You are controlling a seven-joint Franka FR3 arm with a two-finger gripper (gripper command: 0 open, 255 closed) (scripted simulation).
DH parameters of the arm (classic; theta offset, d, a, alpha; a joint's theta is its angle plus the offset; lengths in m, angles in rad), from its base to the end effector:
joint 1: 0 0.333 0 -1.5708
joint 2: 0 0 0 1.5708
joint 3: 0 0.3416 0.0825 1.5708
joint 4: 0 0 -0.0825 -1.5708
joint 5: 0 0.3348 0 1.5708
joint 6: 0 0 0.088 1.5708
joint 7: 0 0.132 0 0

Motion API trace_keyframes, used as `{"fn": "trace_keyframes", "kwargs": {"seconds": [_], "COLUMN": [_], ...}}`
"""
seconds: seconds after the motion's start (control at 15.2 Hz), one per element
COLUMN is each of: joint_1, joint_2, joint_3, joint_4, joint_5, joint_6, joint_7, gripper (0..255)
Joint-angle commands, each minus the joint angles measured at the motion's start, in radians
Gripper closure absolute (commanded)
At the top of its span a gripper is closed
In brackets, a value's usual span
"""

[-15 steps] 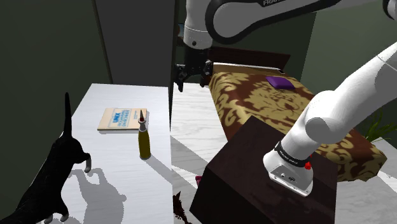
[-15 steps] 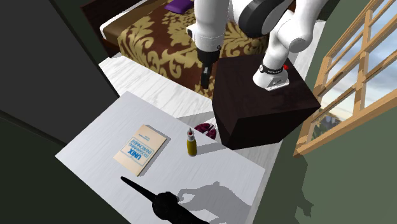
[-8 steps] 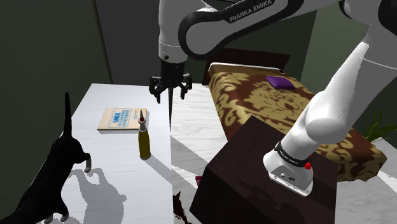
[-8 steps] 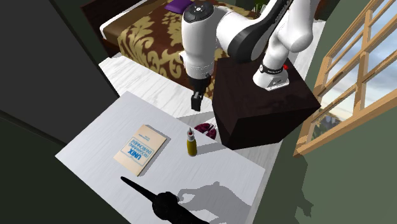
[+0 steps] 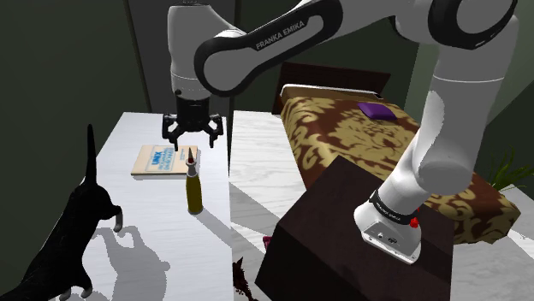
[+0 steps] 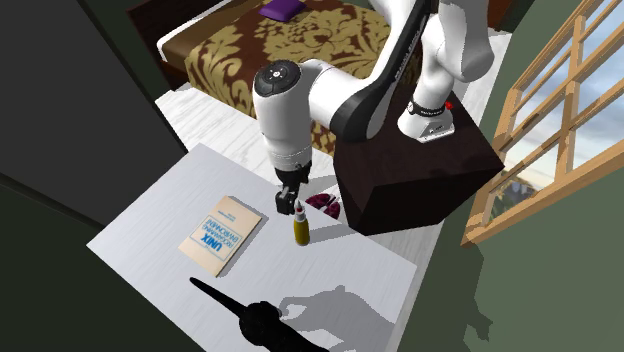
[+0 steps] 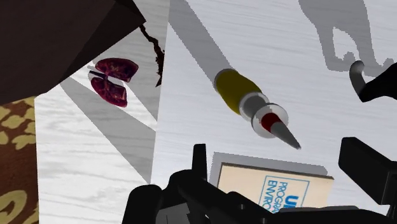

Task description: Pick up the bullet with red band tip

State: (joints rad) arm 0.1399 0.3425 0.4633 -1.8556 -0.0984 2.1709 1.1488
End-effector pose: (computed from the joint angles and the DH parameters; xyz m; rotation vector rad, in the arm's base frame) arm 0.5052 0.3149 0.3819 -2.9862 0.7855 0.0706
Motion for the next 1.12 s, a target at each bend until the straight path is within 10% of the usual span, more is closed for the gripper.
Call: {"fn": "trace_keyframes", "kwargs": {"seconds": [0.0, 0.59, 0.66, 1.06], "joint_1": [0.016, 0.028, 0.027, 0.027], "joint_2": [0.047, 0.101, 0.1, 0.1], "joint_3": [-0.007, -0.022, -0.022, -0.022], "joint_4": [0.044, 0.012, 0.01, 0.01], "joint_5": [-0.014, -0.041, -0.041, -0.041], "joint_6": [0.002, 0.084, 0.085, 0.085], "joint_7": [0.026, 0.039, 0.039, 0.039], "gripper": [0, 0, 255, 255]}}
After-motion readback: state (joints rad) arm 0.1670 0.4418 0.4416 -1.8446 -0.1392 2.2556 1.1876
